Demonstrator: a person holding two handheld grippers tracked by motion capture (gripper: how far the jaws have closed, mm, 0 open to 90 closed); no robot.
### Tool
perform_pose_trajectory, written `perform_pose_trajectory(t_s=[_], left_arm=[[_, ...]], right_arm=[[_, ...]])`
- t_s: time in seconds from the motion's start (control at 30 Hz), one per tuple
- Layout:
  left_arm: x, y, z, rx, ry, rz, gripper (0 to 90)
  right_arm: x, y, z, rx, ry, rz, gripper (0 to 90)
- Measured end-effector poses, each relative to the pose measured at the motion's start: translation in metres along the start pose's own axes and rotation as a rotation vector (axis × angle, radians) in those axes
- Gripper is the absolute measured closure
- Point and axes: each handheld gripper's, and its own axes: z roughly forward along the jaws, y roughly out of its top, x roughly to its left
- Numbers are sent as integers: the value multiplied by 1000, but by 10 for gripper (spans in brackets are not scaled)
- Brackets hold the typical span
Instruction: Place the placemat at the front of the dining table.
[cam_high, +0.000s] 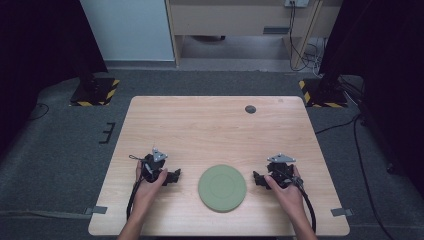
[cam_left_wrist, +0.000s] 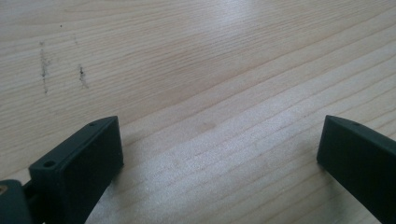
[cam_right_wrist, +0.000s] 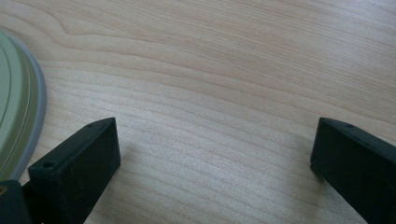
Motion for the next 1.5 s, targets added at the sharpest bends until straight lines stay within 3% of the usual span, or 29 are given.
perform_pose_trajectory(t_s=[0.13, 0.2, 0.57, 0.77, 0.97, 1.2, 1.5], left_arm=[[-1, -1, -1, 0, -1, 3, 0], [-1, -2, -2, -2, -13, 11, 0], [-7, -3, -4, -14, -35, 24, 25], [-8, -3, -11, -42, -55, 15, 41], [-17, -5, -22, -83, -86, 25, 41], [-33, -3, -24, -94, -122, 73, 40], [-48, -11, -31, -98, -165, 87, 37]], right_arm=[[0, 0, 0, 0, 4, -3, 17], [0, -1, -2, -18, 0, -3, 90], [-1, -1, -7, 2, 30, -16, 71], [0, -1, -19, -33, 45, -25, 70], [5, -4, -31, -63, 67, -53, 65], [16, -7, -41, -70, 108, -106, 64], [30, -8, -48, -76, 150, -161, 65]])
